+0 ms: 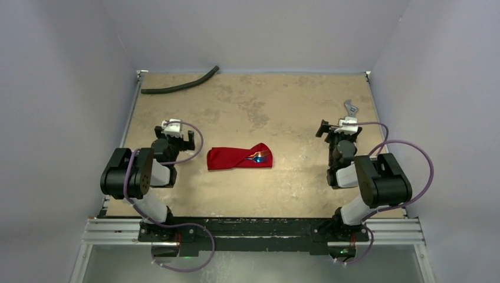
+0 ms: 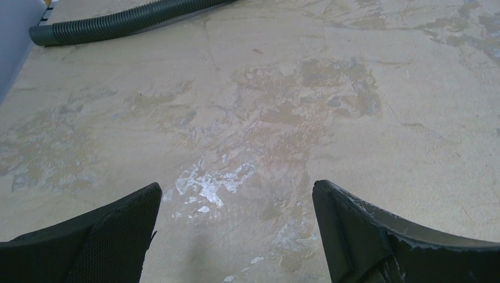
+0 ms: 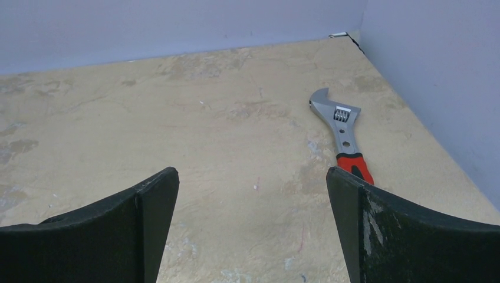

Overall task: Fold the napkin into a case and place the utensils inside
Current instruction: Reset both arms

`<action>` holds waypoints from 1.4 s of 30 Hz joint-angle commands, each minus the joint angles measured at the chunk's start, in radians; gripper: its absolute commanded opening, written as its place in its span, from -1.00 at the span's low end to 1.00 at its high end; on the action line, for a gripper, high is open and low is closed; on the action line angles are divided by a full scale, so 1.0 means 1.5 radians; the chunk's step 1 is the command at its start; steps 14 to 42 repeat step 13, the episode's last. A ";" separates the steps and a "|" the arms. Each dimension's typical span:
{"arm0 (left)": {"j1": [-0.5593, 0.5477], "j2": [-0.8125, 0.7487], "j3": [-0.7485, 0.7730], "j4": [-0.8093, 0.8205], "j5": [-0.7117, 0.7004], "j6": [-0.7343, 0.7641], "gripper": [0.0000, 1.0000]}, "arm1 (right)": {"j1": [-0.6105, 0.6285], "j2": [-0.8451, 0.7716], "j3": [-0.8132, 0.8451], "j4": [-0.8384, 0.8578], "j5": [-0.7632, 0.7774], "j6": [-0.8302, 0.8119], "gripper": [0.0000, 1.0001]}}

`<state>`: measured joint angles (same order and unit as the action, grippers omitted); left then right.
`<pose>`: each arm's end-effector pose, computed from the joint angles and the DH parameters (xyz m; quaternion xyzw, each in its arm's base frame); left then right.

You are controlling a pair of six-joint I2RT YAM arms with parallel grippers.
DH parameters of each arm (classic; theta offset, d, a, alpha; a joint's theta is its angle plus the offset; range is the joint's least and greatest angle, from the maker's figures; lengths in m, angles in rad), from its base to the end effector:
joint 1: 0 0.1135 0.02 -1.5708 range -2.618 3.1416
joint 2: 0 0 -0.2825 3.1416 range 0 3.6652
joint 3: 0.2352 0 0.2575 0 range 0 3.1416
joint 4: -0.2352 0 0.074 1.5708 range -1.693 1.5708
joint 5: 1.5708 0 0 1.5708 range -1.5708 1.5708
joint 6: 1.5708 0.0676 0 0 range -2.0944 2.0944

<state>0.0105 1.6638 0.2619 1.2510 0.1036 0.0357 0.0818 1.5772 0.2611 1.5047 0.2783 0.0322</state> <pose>0.2872 -0.0040 0.1368 0.0433 0.7569 -0.0242 0.6517 0.2801 0.0043 0.1948 0.0912 0.6337 -0.0448 0.7669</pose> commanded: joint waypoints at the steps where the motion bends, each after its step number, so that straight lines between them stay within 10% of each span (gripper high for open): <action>1: -0.002 -0.006 0.002 0.020 -0.014 -0.017 0.97 | -0.003 -0.006 0.000 0.052 0.006 -0.005 0.98; 42: -0.002 -0.005 0.003 0.017 -0.015 -0.016 0.97 | -0.003 -0.006 0.000 0.051 0.005 -0.005 0.98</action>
